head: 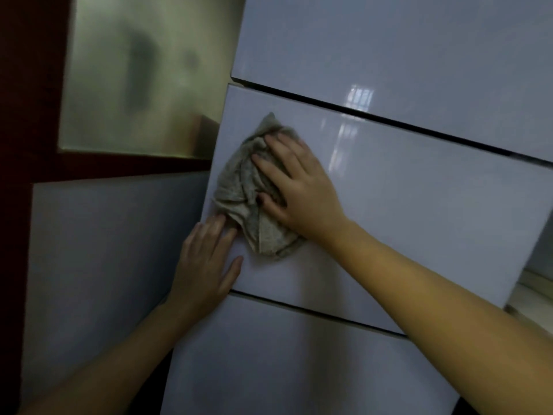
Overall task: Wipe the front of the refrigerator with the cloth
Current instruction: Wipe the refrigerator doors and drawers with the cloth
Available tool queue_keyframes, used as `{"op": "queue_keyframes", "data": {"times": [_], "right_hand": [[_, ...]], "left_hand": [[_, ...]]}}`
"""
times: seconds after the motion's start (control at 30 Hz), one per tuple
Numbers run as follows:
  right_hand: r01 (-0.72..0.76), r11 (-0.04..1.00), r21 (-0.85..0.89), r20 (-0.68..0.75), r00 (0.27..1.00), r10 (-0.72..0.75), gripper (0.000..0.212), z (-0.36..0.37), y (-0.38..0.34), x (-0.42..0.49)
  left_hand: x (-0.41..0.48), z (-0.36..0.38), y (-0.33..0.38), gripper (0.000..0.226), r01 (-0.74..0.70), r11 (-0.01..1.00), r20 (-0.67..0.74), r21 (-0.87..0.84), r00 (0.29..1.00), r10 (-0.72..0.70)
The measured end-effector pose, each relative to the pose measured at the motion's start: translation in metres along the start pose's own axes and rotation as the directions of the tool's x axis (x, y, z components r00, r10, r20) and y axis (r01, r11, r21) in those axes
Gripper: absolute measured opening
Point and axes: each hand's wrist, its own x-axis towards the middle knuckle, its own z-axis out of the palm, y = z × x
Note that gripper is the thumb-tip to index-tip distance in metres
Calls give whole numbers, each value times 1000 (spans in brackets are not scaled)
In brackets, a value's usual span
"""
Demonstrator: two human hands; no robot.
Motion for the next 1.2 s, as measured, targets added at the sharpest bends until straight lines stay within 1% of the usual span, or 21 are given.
{"op": "queue_keyframes", "data": {"times": [0.17,0.33,0.43,0.5,0.6,0.67,0.73,0.8,0.9,0.97,1.03,1.13,1.2], "right_hand": [[53,999,11,86,995,-54,54,-17,1,-91],[185,983,2,232,956,-180,48,-47,16,-194],[178,983,-38,230,959,-165,48,-71,51,-210],[128,987,-92,178,978,-110,49,-89,80,-204],[-26,986,-165,83,996,41,50,-112,125,-188],[-126,974,-189,35,990,135,52,-128,155,-183],[-199,957,-210,17,978,207,53,-142,179,-186],[-244,942,-230,23,966,256,55,-154,194,-198],[-301,921,-248,41,946,321,58,-162,192,-222],[-309,920,-243,41,944,328,59,-156,177,-244],[-255,941,-224,63,959,275,59,-144,153,-273],[-163,971,-174,151,970,190,61,-127,113,-318],[-106,980,-168,201,970,140,63,-123,98,-338]], "left_hand": [[-2,-2,1,58,-5,1000,23,-4,1000,5],[-1,-4,2,60,5,1000,50,2,999,-5],[3,-11,7,60,0,999,65,49,998,-3],[11,-14,14,59,-4,997,50,80,999,0],[35,-11,36,55,-65,993,22,102,998,63],[58,-4,56,53,-138,986,-6,96,990,139],[83,4,78,52,-200,976,-18,90,979,202],[100,12,97,52,-216,970,-29,114,975,220],[105,22,112,51,-160,977,-81,143,982,173],[101,26,112,52,-160,976,-103,150,979,177],[98,28,111,52,-165,973,-117,162,976,185],[99,30,112,53,-162,974,-120,160,976,182],[99,29,113,53,-159,973,-123,166,976,181]]}}
